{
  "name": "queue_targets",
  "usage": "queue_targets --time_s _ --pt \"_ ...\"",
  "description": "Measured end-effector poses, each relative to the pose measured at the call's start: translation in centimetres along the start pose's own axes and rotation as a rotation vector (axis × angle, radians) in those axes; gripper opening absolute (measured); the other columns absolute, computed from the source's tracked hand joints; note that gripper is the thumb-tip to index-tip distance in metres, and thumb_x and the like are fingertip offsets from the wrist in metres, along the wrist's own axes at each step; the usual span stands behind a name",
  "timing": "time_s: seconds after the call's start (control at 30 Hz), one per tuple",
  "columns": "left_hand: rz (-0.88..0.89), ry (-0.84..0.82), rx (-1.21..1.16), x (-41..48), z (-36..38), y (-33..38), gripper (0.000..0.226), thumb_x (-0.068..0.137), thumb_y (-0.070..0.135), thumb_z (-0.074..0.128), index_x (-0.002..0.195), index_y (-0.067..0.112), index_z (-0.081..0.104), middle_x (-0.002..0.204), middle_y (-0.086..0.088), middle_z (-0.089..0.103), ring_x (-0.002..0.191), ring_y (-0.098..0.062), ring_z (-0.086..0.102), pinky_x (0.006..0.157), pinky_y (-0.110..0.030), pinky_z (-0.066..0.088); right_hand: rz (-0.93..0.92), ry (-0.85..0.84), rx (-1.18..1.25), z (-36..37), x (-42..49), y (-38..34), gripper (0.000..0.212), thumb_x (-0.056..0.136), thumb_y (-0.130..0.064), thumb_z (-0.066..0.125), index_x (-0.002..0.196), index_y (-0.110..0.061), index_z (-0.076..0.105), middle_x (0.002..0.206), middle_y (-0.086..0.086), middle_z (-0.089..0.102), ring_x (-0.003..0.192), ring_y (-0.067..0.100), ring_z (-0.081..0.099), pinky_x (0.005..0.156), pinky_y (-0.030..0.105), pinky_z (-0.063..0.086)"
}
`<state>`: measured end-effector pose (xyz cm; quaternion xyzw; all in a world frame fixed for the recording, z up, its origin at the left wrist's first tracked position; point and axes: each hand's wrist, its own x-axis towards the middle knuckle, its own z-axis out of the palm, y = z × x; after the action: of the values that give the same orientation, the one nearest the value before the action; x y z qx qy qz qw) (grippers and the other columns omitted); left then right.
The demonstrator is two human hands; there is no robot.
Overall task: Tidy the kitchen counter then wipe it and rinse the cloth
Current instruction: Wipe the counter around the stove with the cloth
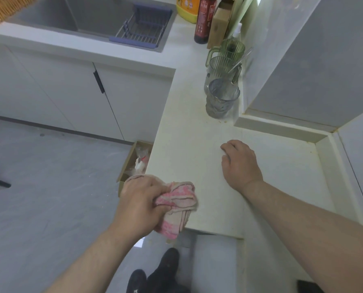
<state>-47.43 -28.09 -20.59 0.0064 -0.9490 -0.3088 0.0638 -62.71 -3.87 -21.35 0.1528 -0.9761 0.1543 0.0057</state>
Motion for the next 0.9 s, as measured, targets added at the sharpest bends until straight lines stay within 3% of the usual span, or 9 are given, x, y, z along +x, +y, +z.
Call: queue_targets --time_s 0.13,0.33,0.67,0.9 --pt "-0.03 -0.005 -0.002 0.9 0.2 -0.1 0.036 0.061 0.04 0.07 0.095 0.028 0.074 0.087 0.016 0.059 0.091 -0.014 0.054 0.084 -0.031 0.031 -0.001 -0.011 -0.007 -0.1 0.0 0.1 0.042 0.087 -0.026 0.038 0.118 -0.01 0.061 0.12 0.008 0.056 0.113 0.028 0.05 0.102 0.042 0.035" --pt "-0.054 -0.041 -0.014 5.1 0.4 -0.7 0.041 0.064 0.045 0.065 0.102 0.031 0.072 0.093 0.012 0.061 0.102 -0.018 0.051 0.096 -0.039 0.034 0.005 -0.027 -0.011 -0.1 0.1 0.1 0.043 0.089 -0.031 0.039 0.119 -0.01 0.061 0.123 0.009 0.055 0.116 0.028 0.048 0.104 0.042 0.033" --pt "-0.037 -0.034 0.048 12.8 0.8 -0.8 0.037 0.074 0.041 0.074 0.109 0.031 0.069 0.098 0.002 0.062 0.1 -0.022 0.054 0.081 -0.03 0.029 0.005 -0.003 -0.015 0.1 0.4 0.2 0.037 0.087 -0.028 0.043 0.115 -0.012 0.061 0.117 0.007 0.056 0.11 0.028 0.05 0.097 0.039 0.036" --pt "0.04 -0.087 0.077 10.3 0.4 -1.0 0.046 0.066 0.055 0.059 0.103 0.03 0.071 0.096 0.002 0.066 0.097 -0.024 0.057 0.089 -0.036 0.036 0.007 -0.006 0.003 -0.1 0.4 0.2 0.038 0.088 -0.029 0.041 0.116 -0.012 0.061 0.119 0.007 0.055 0.112 0.027 0.049 0.1 0.038 0.033"
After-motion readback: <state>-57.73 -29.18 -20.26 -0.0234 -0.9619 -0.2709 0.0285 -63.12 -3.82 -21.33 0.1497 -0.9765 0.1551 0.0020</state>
